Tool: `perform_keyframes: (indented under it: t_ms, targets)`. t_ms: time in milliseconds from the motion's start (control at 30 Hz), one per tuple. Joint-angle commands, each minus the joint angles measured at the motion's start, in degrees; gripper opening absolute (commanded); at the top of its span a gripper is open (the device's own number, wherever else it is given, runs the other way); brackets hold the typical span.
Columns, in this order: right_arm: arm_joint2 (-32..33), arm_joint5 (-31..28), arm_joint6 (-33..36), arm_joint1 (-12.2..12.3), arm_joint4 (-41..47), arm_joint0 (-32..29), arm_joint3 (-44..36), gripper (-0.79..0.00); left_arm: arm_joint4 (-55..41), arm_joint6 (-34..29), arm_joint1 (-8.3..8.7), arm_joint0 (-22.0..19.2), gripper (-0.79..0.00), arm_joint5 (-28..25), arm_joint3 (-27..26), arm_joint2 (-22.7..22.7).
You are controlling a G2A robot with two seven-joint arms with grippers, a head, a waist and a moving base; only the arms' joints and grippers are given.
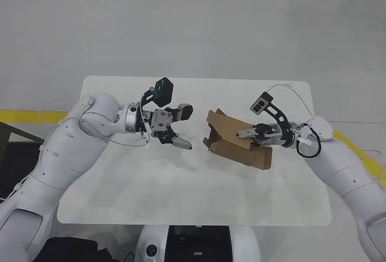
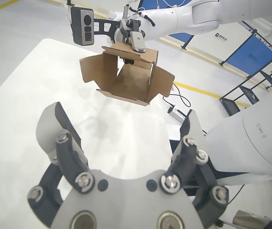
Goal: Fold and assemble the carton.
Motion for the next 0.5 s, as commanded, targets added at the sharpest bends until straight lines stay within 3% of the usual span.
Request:
perform_keyframes:
  t_ms: [0, 133, 467]
  targets:
    - [0.00, 0.00, 0.00, 0.00, 0.00, 0.00, 0.00, -0.785, 0.00, 0.00, 0.00, 0.00, 0.000, 0.00, 0.00, 0.00]
    - [0.20, 0.57, -1.32, -0.03, -0.07, -0.81, -0.80, -0.785, 3.65, -0.37, 0.01, 0.20, 0.000, 0.87, -1.26, -0.06]
    - [3.89, -0.84, -0.84, 0.18, -4.69, -2.67, 0.25, -0.785, 19.32, 12.18, -0.24, 7.15, 0.000, 0.00, -2.80, -1.63]
